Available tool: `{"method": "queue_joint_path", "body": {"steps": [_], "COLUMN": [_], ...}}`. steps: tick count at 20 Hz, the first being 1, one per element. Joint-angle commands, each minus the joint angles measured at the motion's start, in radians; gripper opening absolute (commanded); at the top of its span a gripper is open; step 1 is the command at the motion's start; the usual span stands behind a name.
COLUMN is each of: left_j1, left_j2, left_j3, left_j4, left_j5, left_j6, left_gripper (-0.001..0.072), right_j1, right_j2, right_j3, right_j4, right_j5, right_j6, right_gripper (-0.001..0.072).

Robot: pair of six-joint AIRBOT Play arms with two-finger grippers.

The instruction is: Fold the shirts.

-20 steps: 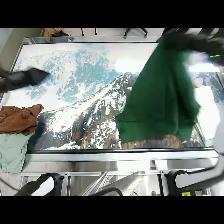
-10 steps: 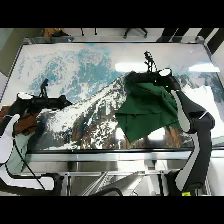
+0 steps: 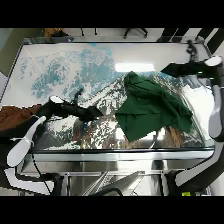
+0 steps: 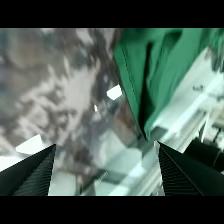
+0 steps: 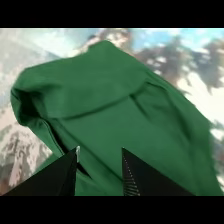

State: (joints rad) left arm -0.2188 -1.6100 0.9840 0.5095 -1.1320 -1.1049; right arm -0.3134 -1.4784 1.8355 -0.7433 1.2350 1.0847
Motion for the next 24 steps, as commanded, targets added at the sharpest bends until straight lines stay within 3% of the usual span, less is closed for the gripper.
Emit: {"method": "queue_joint_path", "body": {"steps": [1,6,10,11,13,14,15,18,22,24], "left_j1": [-0.208,-0.452,-0.539,-0.55,-0.559,-0.558,-0.553,-0.483,-0.266,-0.113], "left_j2": [-0.001,-0.007,-0.104,-0.137,-0.187,-0.201,-0.209,-0.195,-0.053,0.062], "left_j3": [-0.079,-0.102,0.014,0.051,0.126,0.16,0.188,0.242,0.21,0.135], "left_j4": [-0.018,-0.193,-0.197,-0.198,-0.197,-0.195,-0.185,-0.059,0.378,0.532], "left_j5": [0.083,0.367,0.423,0.412,0.36,0.327,0.304,0.195,0.016,-0.022], "left_j6": [-0.098,-0.118,-0.181,-0.191,-0.195,-0.194,-0.192,-0.193,-0.356,-0.386], "left_gripper": [0.0688,0.0688,0.0688,0.0644,0.0418,0.0251,0.0034,0.0011,0.001,0.001], "right_j1": [-0.188,-0.293,-0.294,-0.294,-0.294,-0.294,-0.294,-0.294,-0.294,-0.294], "right_j2": [0.074,0.08,0.08,0.08,0.08,0.08,0.08,0.08,0.08,0.081], "right_j3": [-0.001,-0.006,-0.007,-0.007,-0.007,-0.007,-0.007,-0.008,-0.022,-0.06], "right_j4": [-0.028,-0.027,-0.02,-0.02,-0.02,-0.02,-0.02,-0.02,-0.021,-0.021], "right_j5": [0.154,0.188,0.187,0.187,0.187,0.187,0.187,0.188,0.227,0.254], "right_j6": [0.046,0.041,0.037,0.037,0.037,0.037,0.037,0.038,0.057,0.066], "right_gripper": [0.0324,0.0323,0.0323,0.0323,0.0323,0.0323,0.0323,0.0323,0.0323,0.0322]}}
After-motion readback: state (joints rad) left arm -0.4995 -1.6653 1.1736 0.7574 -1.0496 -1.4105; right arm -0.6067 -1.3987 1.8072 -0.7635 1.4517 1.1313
